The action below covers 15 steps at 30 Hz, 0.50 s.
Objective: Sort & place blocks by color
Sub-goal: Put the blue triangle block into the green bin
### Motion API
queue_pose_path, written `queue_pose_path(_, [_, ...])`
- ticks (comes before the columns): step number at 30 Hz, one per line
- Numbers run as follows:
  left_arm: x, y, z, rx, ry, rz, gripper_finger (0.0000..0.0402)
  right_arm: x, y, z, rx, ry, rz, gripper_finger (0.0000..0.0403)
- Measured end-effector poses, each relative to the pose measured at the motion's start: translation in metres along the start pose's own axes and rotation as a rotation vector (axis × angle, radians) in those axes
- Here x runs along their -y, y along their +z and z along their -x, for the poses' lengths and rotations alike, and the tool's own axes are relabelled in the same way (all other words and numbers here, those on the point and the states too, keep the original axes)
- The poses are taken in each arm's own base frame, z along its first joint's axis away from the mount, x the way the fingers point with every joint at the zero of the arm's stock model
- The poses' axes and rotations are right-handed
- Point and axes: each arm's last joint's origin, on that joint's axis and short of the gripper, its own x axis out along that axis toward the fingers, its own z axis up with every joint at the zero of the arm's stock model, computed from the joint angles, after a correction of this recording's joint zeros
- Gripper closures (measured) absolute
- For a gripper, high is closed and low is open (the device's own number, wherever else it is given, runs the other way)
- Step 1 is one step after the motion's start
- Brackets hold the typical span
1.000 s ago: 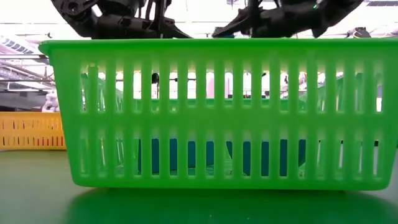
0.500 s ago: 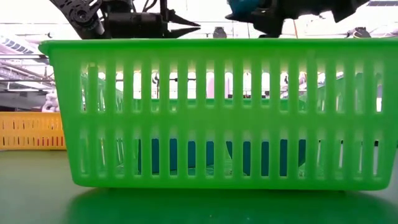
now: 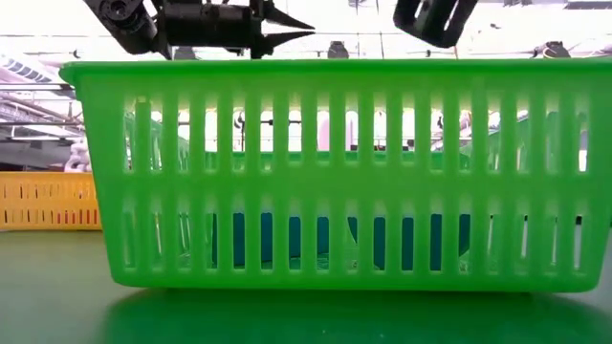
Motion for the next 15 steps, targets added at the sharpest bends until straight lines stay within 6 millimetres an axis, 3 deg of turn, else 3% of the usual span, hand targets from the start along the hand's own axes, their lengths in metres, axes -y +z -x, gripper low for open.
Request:
queue_pose_path(6, [0.007,-0.014,0.001,-0.043,-0.019,-0.013,0.0398,0.002,-0.007,-0.020,-0.023,-0.008,-0.007,0.0329])
queue_pose_path(15, [0.014,-0.026,0.002,-0.128,-0.071,-0.004,0.0375,0.023,-0.020,-0.047,-0.024,-0.104,-0.036,0.0328])
